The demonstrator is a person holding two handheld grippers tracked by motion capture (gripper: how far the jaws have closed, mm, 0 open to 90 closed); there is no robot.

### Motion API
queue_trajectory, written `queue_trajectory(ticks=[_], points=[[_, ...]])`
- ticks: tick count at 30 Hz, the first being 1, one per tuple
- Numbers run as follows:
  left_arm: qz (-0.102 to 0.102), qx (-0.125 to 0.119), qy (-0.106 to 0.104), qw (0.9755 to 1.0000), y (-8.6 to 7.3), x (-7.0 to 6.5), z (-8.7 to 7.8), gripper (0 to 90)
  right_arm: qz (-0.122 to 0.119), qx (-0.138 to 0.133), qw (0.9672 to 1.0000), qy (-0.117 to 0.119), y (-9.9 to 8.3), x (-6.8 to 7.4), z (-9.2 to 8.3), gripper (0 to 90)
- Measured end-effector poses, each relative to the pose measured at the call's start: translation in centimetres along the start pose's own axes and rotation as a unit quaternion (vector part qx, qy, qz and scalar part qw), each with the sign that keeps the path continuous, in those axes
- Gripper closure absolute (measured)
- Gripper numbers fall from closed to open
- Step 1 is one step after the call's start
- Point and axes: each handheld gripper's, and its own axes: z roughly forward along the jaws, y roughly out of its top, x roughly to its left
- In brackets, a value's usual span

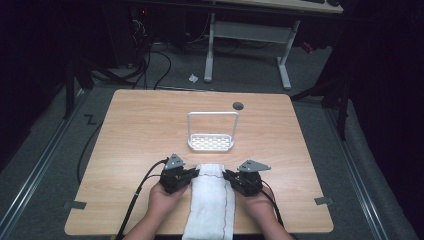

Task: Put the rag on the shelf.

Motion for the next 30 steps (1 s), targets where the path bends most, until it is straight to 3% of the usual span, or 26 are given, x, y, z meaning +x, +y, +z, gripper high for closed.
queue_trajectory(ticks=[3,5,9,14,19,25,30], points=[[0.008,-0.02,0.004,0.9998,0.4,-0.3,-0.6,85.3,-0.001,-0.011,0.9999,-0.003,0.3,0.2,-0.4,83.0],[0.026,-0.037,0.016,0.9989,1.1,-0.9,-1.5,85.5,-0.006,-0.024,0.9997,-0.002,0.9,0.3,-0.9,82.9],[0.035,-0.032,0.025,0.9986,2.0,-1.6,-1.7,85.8,-0.03,-0.031,0.999,-0.013,1.8,0.7,-1.5,82.9],[0.04,-0.051,0.021,0.9977,3.4,-2.0,-2.6,86.0,-0.028,-0.054,0.998,-0.014,3.0,0.4,-2.6,82.8],[0.055,-0.074,0.026,0.9954,5.9,-2.8,-3.8,86.0,-0.032,-0.076,0.9963,-0.023,5.0,0.1,-3.5,82.8],[0.057,-0.095,0.033,0.9933,7.8,-2.9,-4.7,86.0,-0.042,-0.097,0.9939,-0.032,7.1,0.2,-4.2,82.8],[0.062,-0.122,0.038,0.9899,9.8,-3.0,-5.7,86.1,-0.058,-0.123,0.9899,-0.042,9.6,0.3,-5.1,82.9]])
